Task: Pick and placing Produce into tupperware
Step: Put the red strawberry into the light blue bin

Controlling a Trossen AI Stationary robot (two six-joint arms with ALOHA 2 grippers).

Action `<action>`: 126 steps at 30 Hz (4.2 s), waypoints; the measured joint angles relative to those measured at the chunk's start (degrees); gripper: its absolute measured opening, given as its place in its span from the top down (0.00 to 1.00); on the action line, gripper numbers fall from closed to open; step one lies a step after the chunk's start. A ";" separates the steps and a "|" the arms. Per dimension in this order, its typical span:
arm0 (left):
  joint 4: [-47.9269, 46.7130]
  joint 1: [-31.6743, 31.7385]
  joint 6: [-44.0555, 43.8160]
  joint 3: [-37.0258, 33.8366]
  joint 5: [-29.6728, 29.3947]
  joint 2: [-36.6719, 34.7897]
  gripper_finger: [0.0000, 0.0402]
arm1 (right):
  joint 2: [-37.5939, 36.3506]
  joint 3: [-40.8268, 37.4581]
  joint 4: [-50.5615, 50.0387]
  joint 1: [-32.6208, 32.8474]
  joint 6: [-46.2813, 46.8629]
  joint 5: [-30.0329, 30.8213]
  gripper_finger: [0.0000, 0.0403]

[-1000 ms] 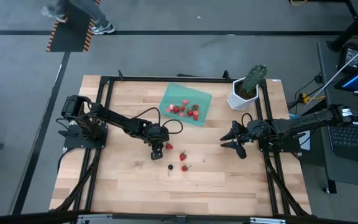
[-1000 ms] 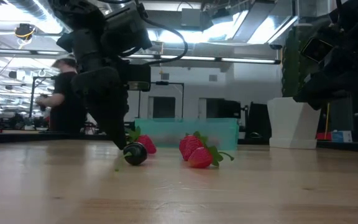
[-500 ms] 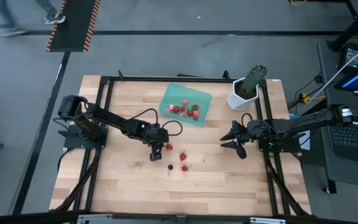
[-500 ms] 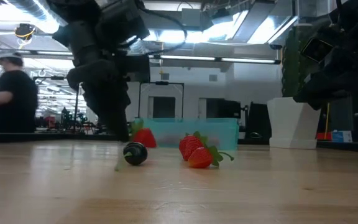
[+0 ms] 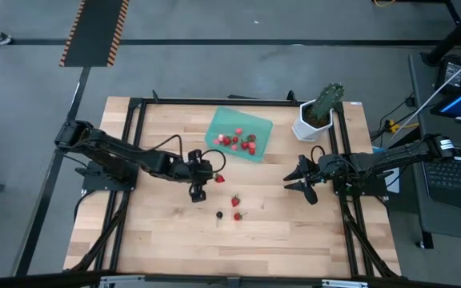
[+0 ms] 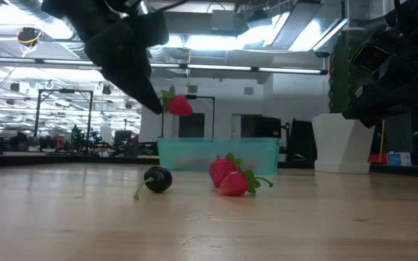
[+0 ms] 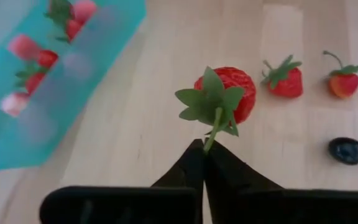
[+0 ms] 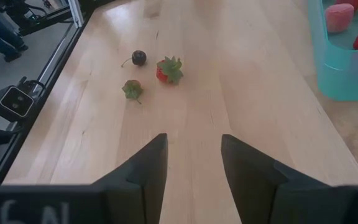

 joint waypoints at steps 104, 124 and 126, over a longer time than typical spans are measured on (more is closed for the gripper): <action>71.82 21.44 8.91 -27.61 21.91 -3.31 1.00 | 0.02 0.00 -0.28 0.00 -0.26 0.02 0.62; 46.53 31.45 9.82 -4.50 12.55 9.00 1.00 | 0.02 -0.01 -0.35 0.00 -0.28 0.00 0.62; 40.08 31.91 10.39 -2.45 8.88 9.00 1.00 | 0.02 -0.02 -0.37 0.00 -0.28 0.00 0.62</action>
